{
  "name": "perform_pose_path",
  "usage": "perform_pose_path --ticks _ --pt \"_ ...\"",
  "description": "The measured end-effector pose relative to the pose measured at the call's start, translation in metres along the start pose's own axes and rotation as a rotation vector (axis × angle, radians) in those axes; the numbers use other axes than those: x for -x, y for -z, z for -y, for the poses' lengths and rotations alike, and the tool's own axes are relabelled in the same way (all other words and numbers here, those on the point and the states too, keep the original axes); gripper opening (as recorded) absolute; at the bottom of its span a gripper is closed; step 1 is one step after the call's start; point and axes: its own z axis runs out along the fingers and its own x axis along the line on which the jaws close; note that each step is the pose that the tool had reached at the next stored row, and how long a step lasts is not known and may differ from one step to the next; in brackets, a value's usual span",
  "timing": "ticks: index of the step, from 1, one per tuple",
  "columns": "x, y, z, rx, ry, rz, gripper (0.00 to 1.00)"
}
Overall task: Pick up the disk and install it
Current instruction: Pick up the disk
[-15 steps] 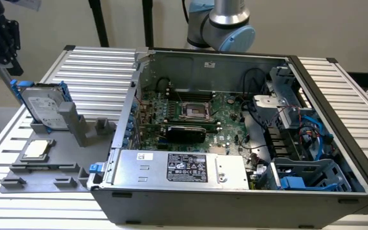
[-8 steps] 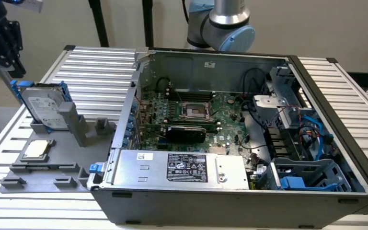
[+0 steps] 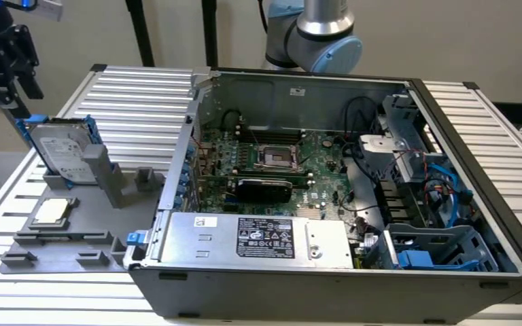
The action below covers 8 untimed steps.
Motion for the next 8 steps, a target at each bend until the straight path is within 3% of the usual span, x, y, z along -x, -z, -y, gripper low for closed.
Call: perform_pose_path --ticks 1,8 --pt "0.000 -0.0016 0.0000 0.0000 0.000 0.0016 0.54" --pt "-0.001 -0.0143 0.0003 -0.0002 0.000 0.0060 0.54"
